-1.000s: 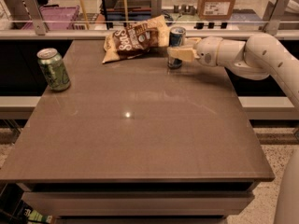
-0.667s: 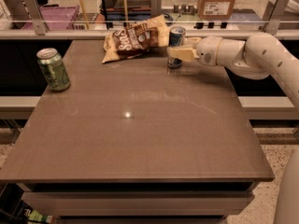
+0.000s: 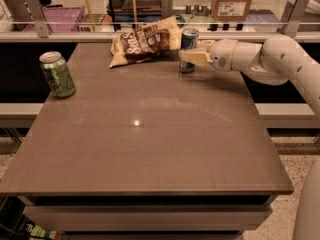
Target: Move redbull can near brown chip bag
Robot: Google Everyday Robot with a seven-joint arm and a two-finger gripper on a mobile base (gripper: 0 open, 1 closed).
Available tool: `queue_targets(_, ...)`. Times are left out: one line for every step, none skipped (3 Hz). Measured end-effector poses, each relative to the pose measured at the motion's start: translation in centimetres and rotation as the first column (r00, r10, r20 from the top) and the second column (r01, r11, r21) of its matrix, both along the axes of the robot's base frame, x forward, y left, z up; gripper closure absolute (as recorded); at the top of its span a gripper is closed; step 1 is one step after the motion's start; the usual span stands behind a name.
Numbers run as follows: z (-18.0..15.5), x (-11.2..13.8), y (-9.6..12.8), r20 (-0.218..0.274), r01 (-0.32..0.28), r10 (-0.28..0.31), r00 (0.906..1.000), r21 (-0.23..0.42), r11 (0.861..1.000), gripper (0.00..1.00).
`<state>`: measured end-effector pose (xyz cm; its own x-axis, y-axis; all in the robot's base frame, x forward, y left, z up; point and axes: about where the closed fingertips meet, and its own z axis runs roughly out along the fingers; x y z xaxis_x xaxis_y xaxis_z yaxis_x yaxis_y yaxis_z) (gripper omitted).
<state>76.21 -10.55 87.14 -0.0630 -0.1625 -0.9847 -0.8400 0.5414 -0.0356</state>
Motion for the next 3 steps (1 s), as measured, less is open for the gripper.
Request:
queue_targets(0.0,0.0,0.01,0.0,0.0,0.0,1.0,0.0,1.0,0.12)
queue_targets(-0.05,0.02,0.33,-0.001,-0.005,0.005,1.0,0.001,1.0,0.0)
queue_targets(-0.05,0.02,0.34,-0.001,-0.005,0.005,1.0,0.001,1.0,0.0)
